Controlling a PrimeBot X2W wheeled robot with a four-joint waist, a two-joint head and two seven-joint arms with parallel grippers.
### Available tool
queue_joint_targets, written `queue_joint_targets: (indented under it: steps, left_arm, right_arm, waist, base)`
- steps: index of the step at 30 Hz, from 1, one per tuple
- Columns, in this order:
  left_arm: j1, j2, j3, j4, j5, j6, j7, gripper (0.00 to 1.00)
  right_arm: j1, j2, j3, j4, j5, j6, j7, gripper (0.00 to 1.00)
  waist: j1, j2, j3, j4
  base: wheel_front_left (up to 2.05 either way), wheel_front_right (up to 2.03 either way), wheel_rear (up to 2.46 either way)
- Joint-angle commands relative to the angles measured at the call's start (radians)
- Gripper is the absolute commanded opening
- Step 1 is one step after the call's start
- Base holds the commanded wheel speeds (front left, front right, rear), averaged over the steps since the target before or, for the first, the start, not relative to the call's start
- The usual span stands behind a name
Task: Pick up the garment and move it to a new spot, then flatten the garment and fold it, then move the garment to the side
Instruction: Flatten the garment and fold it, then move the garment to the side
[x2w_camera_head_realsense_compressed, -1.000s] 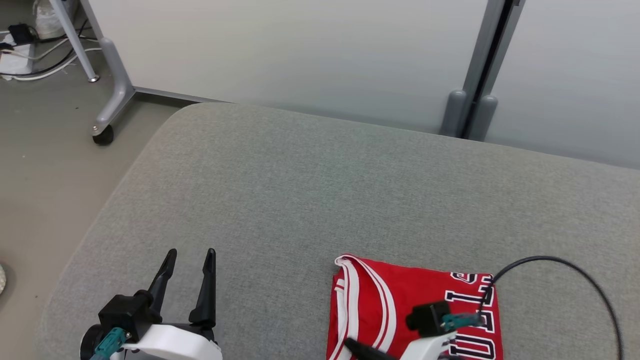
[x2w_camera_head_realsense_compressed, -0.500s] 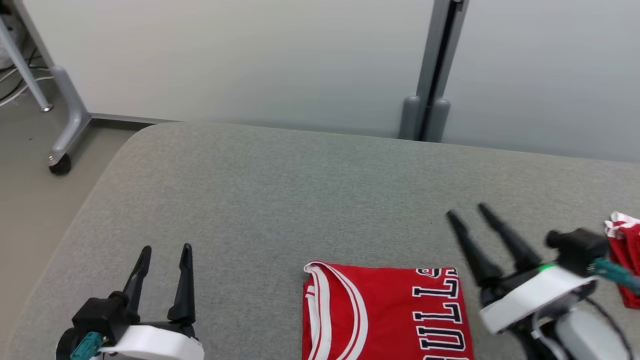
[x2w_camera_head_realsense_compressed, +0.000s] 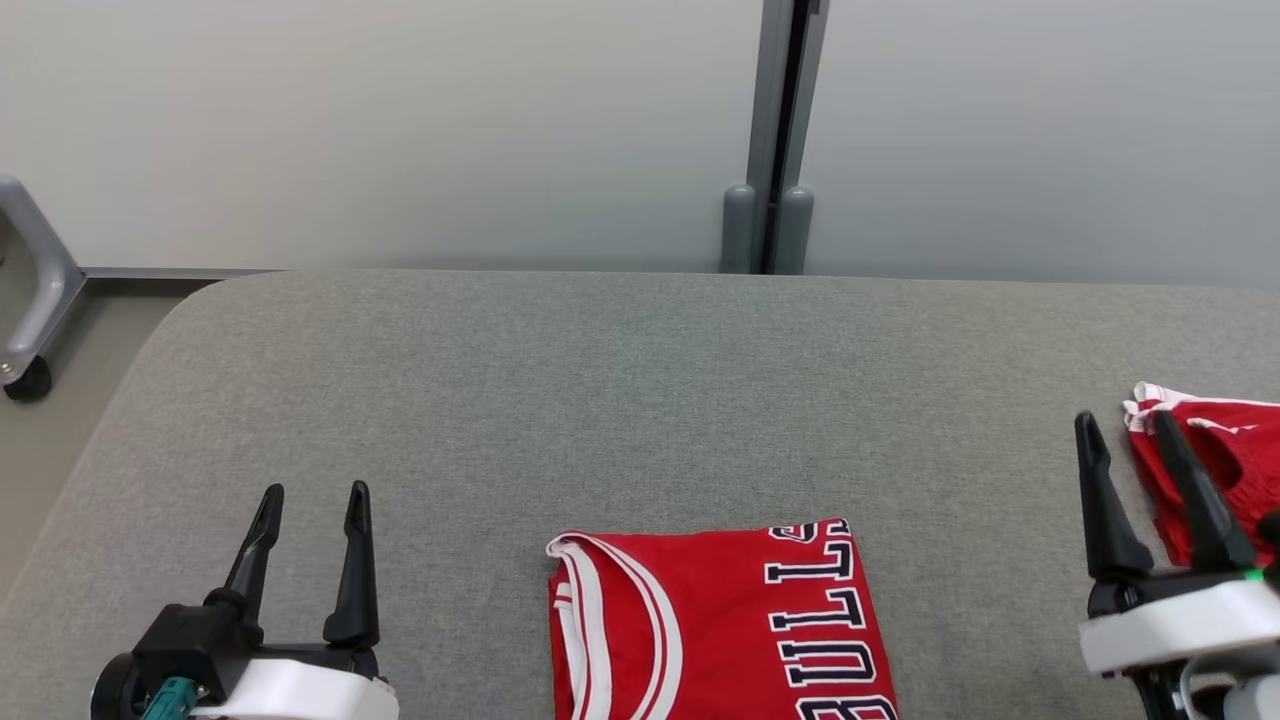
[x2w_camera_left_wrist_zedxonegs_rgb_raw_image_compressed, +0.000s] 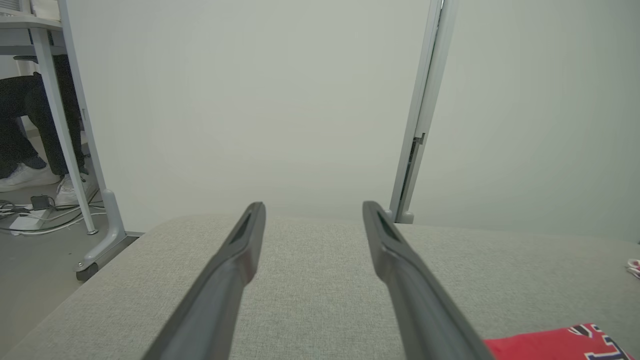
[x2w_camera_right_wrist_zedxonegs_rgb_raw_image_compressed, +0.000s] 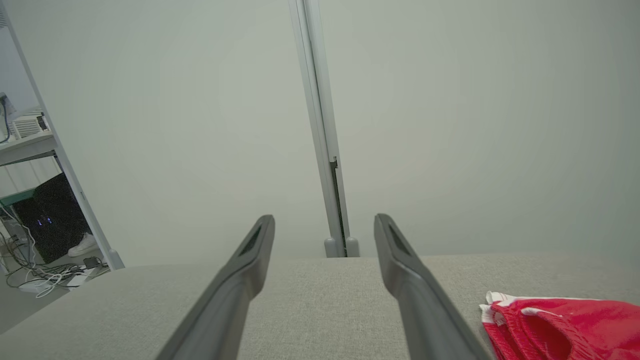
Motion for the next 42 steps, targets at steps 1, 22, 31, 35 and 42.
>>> queue_joint_targets:
  steps: [1, 22, 31, 35, 42]
  left_arm:
    - [0.009, -0.009, 0.013, -0.002, 0.026, 0.001, -0.004, 1.0]
    - [0.039, -0.104, 0.09, 0.03, 0.145, -0.087, -0.004, 1.0]
    - [0.034, -0.121, 0.085, 0.059, 0.152, -0.115, -0.004, 1.0]
    - [0.028, -0.128, 0.073, 0.077, 0.146, -0.127, -0.004, 1.0]
    - [0.021, -0.134, 0.058, 0.097, 0.144, -0.143, -0.004, 1.0]
  right_arm:
    - [0.026, 0.006, -0.01, 0.014, -0.033, 0.001, -0.011, 1.0]
    - [0.034, 0.018, 0.078, 0.122, -0.062, 0.001, 0.003, 1.0]
    - [-0.035, 0.026, 0.206, 0.254, 0.07, 0.001, 0.318, 1.0]
    - [-0.033, 0.043, 0.197, 0.326, 0.115, 0.001, 0.484, 1.0]
    - [0.003, 0.078, 0.146, 0.395, 0.142, 0.001, 0.655, 1.0]
  waist:
    - [0.0, -0.0001, -0.001, -0.009]
    - [0.0, -0.0001, -0.007, 0.002]
    - [0.0, -0.0001, -0.018, 0.068]
    - [0.0, -0.0001, -0.022, 0.108]
    - [0.0, -0.0001, -0.016, 0.179]
  base:
    - [0.0, 0.0, 0.0]
    - [0.0, 0.0, 0.0]
    - [0.0, 0.0, 0.0]
    - [0.0, 0.0, 0.0]
    - [0.0, 0.0, 0.0]
